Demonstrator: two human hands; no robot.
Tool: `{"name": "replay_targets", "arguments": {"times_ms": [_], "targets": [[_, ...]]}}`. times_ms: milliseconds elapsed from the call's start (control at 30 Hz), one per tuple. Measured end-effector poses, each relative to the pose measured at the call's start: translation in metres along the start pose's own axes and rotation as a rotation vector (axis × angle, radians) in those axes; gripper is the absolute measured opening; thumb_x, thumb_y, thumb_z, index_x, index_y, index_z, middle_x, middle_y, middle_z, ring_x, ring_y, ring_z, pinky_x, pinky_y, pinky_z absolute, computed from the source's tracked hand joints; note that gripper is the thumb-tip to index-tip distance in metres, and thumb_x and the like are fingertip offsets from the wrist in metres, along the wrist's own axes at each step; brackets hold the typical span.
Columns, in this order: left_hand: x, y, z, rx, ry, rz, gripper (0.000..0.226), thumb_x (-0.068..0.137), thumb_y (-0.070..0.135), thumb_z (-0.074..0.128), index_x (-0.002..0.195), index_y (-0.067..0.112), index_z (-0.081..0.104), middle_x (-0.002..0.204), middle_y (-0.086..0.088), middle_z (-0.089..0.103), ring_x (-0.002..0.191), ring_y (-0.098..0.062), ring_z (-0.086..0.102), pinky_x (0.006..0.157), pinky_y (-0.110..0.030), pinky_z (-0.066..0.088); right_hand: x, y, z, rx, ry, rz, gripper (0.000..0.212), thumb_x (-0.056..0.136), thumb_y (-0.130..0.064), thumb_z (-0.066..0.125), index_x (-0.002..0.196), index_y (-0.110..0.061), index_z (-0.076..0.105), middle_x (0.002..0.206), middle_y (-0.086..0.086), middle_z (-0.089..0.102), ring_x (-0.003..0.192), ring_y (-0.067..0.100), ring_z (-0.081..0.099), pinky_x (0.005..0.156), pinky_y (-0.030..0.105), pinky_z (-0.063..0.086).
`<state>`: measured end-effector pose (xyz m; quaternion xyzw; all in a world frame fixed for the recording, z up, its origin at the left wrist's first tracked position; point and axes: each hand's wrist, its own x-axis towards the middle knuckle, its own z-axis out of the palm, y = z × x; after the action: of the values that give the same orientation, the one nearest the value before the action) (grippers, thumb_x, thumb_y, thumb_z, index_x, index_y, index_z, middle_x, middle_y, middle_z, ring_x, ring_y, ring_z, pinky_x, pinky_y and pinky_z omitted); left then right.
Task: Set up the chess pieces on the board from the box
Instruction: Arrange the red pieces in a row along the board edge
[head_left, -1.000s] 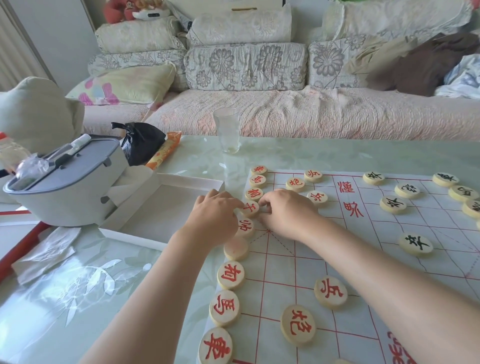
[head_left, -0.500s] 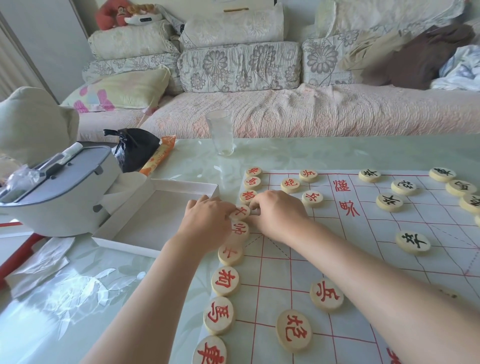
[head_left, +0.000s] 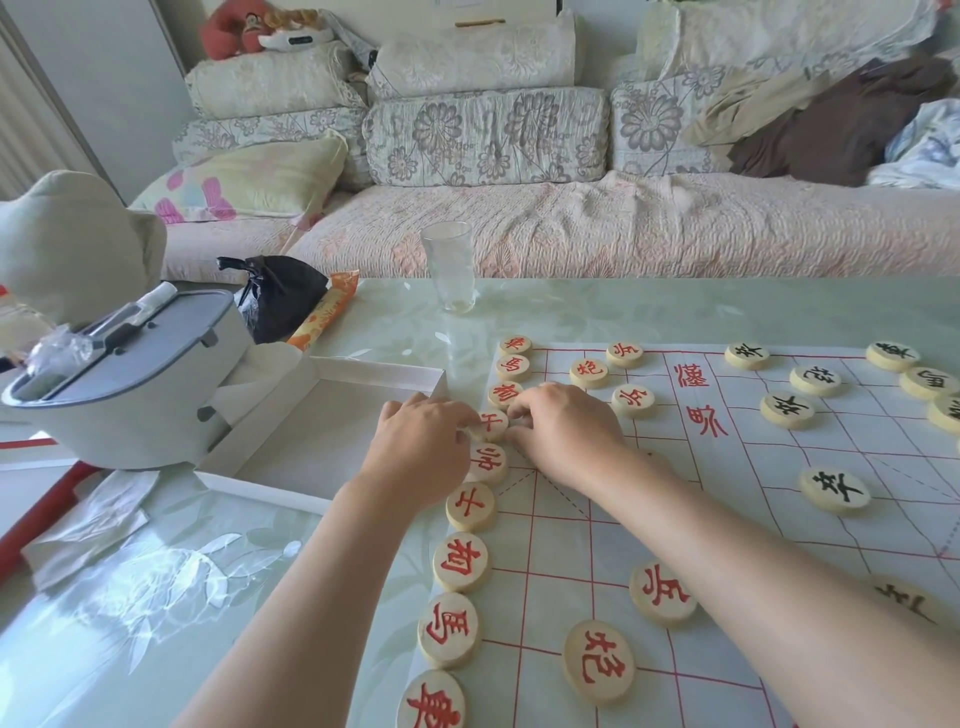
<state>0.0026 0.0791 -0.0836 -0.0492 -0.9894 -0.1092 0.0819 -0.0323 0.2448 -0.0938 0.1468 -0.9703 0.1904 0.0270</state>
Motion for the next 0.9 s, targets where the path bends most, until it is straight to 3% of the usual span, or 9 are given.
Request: {"name": "replay_targets", "arguments": {"times_ms": [133,233,333,500,667,900], "targets": [[-0.0002,0.0000,0.0007,0.016,0.019,0.006,0.043,0.092,0.015,0.038,0.126,0.035,0.056,0.128,0.012,0.056,0.119,-0.015,0.040,0.098,-0.030,0.024,0.0006,0.0028,-0.0071,-0.030,-0.003,0.027,0.028,0.092,-0.020,0.057,0.115,-0.031,0.067,0.117,-0.003,0.066,0.105,0.024,0.062,0.083,0.035,0.051],[0.0009,0.0036,0.0020,0.017,-0.014,0.024,0.048,0.092,0.013,0.037,0.131,0.035,0.053,0.134,0.011,0.052,0.124,-0.015,0.038,0.099,-0.029,0.023,0.0001,0.0022,-0.0064,0.016,-0.025,0.000,0.014,0.092,-0.040,0.059,0.101,-0.035,0.068,0.107,-0.005,0.067,0.099,0.023,0.063,0.072,0.031,0.045],[0.0023,0.0047,0.0022,0.025,-0.034,0.017,0.047,0.091,0.013,0.036,0.125,0.038,0.058,0.129,0.012,0.055,0.119,-0.013,0.040,0.096,-0.028,0.024,0.0018,0.0013,-0.0016,0.028,-0.002,0.002,0.025,0.092,-0.051,0.061,0.105,-0.032,0.070,0.105,-0.004,0.067,0.096,0.022,0.063,0.068,0.030,0.041],[0.0007,0.0027,0.0001,0.025,0.038,-0.009,0.041,0.091,0.015,0.039,0.113,0.038,0.064,0.120,0.013,0.059,0.112,-0.014,0.043,0.092,-0.027,0.024,0.0035,0.0063,-0.0046,-0.022,0.000,0.036,0.018,0.094,-0.028,0.057,0.106,-0.029,0.070,0.112,-0.002,0.067,0.101,0.025,0.062,0.076,0.033,0.048],[0.0008,0.0040,0.0024,0.011,0.002,0.011,0.046,0.090,0.014,0.040,0.124,0.038,0.059,0.124,0.011,0.056,0.118,-0.014,0.042,0.097,-0.028,0.025,0.0002,0.0021,-0.0071,0.038,-0.033,0.016,0.037,0.089,-0.049,0.060,0.123,-0.034,0.065,0.123,-0.007,0.064,0.111,0.020,0.060,0.085,0.031,0.048],[-0.0003,0.0037,0.0018,-0.027,0.035,-0.017,0.040,0.090,0.015,0.044,0.117,0.038,0.063,0.118,0.011,0.058,0.115,-0.015,0.043,0.093,-0.028,0.026,0.0006,0.0023,-0.0084,0.036,-0.063,0.018,0.032,0.088,-0.034,0.061,0.120,-0.036,0.064,0.123,-0.008,0.064,0.112,0.019,0.060,0.088,0.032,0.049]]}}
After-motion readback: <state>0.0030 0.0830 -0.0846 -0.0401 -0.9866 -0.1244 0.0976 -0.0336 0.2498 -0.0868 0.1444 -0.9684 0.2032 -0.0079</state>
